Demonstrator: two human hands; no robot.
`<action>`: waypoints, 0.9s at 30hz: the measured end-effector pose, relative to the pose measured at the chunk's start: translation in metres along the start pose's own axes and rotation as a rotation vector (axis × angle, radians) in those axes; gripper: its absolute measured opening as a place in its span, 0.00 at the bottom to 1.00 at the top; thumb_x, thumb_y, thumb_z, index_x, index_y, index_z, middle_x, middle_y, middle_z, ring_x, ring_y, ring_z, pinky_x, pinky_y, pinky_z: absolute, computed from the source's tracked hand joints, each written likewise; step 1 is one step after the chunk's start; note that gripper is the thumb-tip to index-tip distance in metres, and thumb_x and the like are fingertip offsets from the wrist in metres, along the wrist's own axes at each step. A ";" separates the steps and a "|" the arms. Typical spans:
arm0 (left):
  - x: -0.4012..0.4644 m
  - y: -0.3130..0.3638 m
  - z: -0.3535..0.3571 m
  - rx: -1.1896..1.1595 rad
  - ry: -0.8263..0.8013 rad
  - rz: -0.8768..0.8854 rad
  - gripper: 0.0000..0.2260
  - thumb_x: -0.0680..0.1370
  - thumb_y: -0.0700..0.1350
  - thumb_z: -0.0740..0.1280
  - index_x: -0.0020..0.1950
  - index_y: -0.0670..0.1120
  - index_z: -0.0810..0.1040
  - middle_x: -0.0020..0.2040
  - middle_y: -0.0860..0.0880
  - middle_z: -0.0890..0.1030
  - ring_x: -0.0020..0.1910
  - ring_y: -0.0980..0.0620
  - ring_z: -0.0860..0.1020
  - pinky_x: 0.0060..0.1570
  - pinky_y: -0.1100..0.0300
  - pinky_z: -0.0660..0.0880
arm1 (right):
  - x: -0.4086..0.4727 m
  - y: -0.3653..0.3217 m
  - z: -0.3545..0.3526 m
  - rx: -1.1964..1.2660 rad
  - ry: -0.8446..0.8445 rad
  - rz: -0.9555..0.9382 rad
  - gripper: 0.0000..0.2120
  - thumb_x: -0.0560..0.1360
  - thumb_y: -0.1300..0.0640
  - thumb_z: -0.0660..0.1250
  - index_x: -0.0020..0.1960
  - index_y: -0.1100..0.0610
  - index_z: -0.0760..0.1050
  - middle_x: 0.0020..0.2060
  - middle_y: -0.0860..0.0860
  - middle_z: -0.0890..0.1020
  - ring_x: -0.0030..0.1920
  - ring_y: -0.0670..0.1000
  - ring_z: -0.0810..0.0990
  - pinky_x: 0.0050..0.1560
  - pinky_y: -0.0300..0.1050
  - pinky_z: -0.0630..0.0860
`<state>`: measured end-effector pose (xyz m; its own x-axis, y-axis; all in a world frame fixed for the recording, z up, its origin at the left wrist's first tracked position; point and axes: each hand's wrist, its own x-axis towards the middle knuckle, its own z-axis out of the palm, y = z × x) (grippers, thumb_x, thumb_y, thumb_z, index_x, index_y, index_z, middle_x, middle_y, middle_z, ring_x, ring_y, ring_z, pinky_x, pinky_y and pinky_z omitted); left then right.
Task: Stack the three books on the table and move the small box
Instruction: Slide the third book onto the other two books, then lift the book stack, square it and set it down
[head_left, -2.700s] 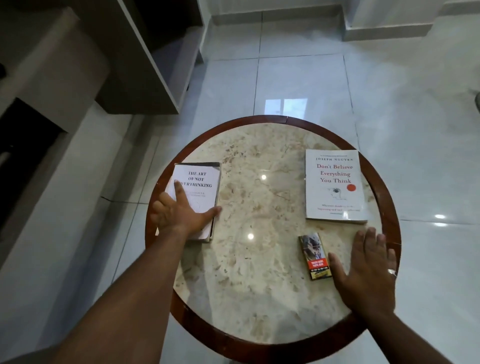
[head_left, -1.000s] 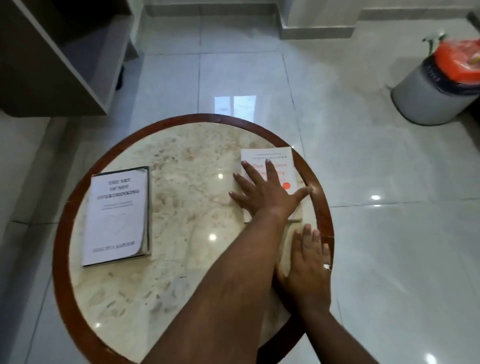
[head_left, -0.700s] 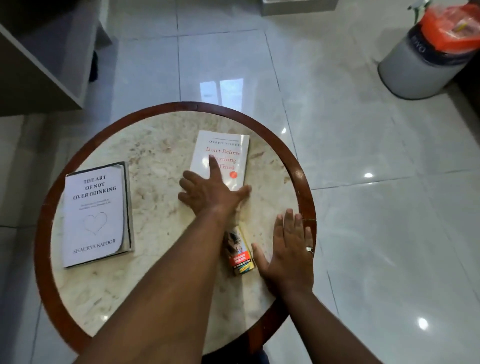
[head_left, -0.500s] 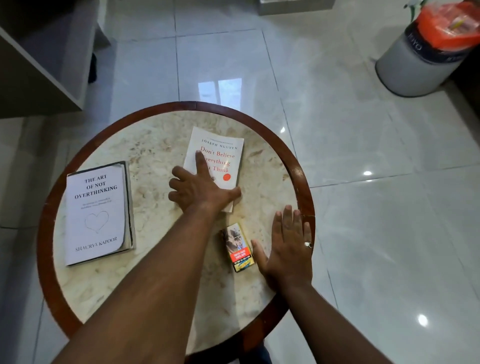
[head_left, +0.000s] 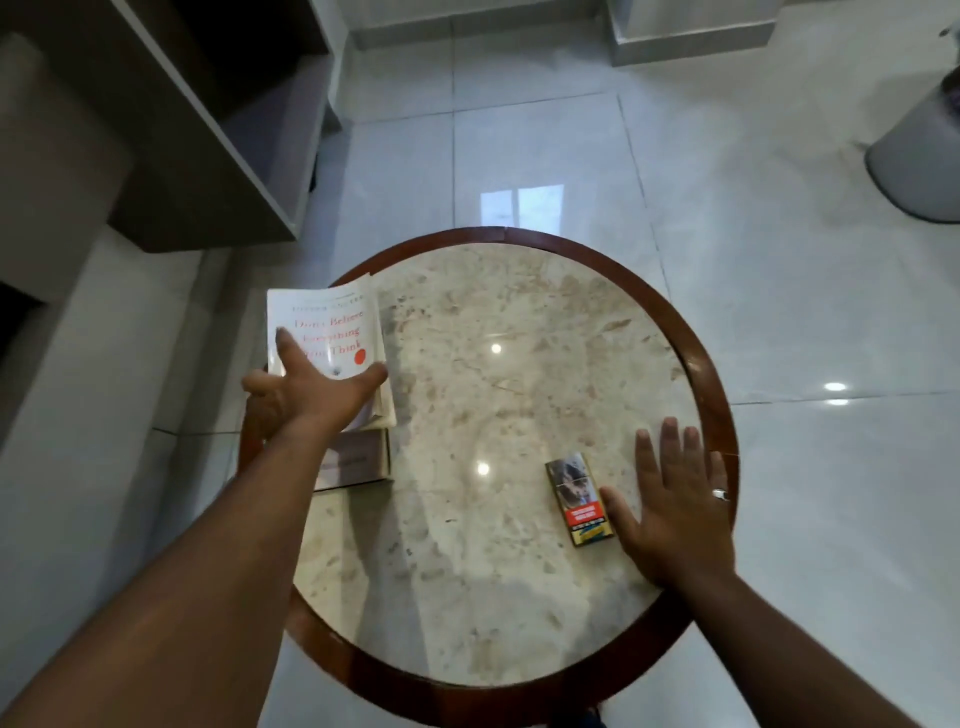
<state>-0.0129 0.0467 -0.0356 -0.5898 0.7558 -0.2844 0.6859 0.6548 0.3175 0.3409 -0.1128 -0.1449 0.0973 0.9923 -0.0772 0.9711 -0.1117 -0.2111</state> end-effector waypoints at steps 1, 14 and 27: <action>0.004 -0.013 -0.006 -0.019 -0.008 -0.038 0.57 0.59 0.72 0.72 0.77 0.57 0.43 0.68 0.37 0.59 0.63 0.34 0.66 0.63 0.38 0.66 | 0.000 0.000 0.001 0.001 -0.001 -0.002 0.40 0.77 0.30 0.43 0.81 0.54 0.53 0.81 0.58 0.52 0.81 0.61 0.50 0.78 0.61 0.44; -0.014 -0.053 0.033 0.066 -0.089 -0.078 0.58 0.57 0.75 0.70 0.77 0.57 0.42 0.72 0.40 0.59 0.68 0.36 0.63 0.68 0.38 0.63 | 0.001 0.000 -0.003 -0.037 -0.018 0.016 0.41 0.76 0.31 0.46 0.81 0.53 0.50 0.82 0.57 0.48 0.81 0.58 0.45 0.78 0.60 0.42; -0.004 -0.055 0.024 -0.190 -0.044 -0.111 0.56 0.60 0.77 0.65 0.78 0.50 0.50 0.75 0.40 0.63 0.72 0.35 0.63 0.68 0.36 0.63 | 0.020 -0.019 -0.033 0.152 0.000 0.126 0.32 0.78 0.38 0.49 0.73 0.58 0.68 0.75 0.61 0.69 0.77 0.61 0.61 0.78 0.61 0.53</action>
<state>-0.0381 0.0077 -0.0737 -0.6352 0.6807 -0.3650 0.5226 0.7267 0.4459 0.3318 -0.0890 -0.1101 0.2157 0.9700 -0.1124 0.9073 -0.2416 -0.3441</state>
